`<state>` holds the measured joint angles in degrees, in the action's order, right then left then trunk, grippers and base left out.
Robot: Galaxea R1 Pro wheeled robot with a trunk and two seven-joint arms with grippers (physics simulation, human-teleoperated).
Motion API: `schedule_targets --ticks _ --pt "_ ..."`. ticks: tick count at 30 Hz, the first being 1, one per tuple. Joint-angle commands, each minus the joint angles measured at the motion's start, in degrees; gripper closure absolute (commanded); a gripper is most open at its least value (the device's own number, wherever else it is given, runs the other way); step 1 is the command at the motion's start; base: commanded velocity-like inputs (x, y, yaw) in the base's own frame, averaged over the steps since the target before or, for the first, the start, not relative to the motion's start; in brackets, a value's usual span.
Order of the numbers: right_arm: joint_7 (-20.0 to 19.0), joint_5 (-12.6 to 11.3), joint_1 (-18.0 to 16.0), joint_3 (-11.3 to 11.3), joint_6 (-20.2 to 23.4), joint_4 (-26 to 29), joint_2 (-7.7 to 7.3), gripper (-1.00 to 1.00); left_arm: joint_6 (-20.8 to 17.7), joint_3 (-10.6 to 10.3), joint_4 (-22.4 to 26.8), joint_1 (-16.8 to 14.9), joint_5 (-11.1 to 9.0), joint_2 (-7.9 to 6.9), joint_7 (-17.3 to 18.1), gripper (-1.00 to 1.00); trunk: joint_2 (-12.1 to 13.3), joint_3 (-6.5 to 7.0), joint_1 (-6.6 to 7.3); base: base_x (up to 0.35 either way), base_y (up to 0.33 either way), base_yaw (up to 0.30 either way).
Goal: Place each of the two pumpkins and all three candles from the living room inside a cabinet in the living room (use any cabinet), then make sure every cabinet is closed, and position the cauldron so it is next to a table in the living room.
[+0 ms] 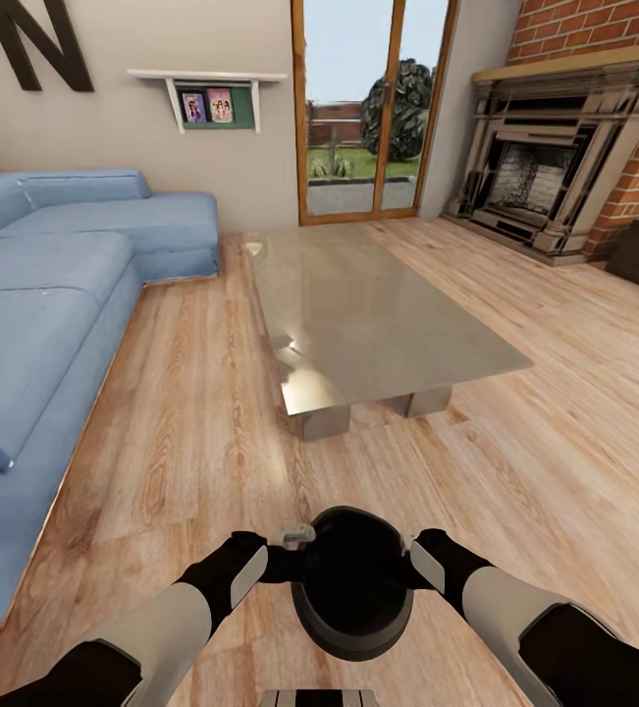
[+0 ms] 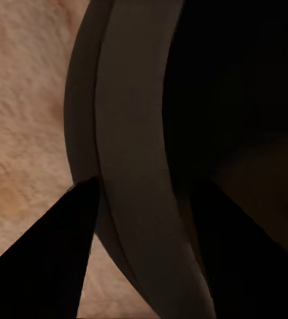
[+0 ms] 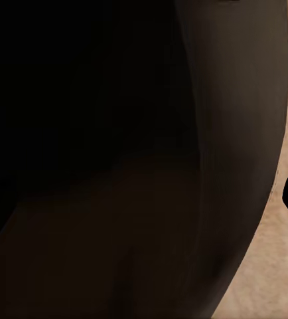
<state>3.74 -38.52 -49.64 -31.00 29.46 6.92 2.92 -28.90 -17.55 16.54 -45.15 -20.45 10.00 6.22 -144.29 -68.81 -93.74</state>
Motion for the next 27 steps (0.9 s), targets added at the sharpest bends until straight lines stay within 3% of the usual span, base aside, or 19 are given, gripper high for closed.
schedule_targets --ticks 1,11,12,27 --pt "0.4 -0.6 0.0 -0.4 0.2 0.1 -0.02 -1.0 -0.2 -0.1 0.0 0.0 0.4 0.0 0.0 1.0 0.0 -0.05 0.01 0.0 0.0 0.0" --pt "0.4 -0.6 0.0 -0.4 0.2 0.1 -0.02 -1.0 -0.2 -0.1 0.0 0.0 0.4 0.0 -0.1 1.0 0.0 -0.05 0.01 0.0 0.0 0.0" --pt "0.4 -0.6 0.0 -0.4 0.2 0.1 -0.02 1.0 -0.2 -0.1 0.0 0.0 0.4 0.0 -0.1 1.0 0.0 -0.05 0.01 0.0 0.0 0.0" --pt "0.4 -0.6 0.0 -0.4 0.2 0.1 -0.02 1.0 -0.2 -0.1 0.0 0.0 0.4 0.0 -0.1 1.0 0.0 -0.05 0.01 0.0 0.0 0.0"
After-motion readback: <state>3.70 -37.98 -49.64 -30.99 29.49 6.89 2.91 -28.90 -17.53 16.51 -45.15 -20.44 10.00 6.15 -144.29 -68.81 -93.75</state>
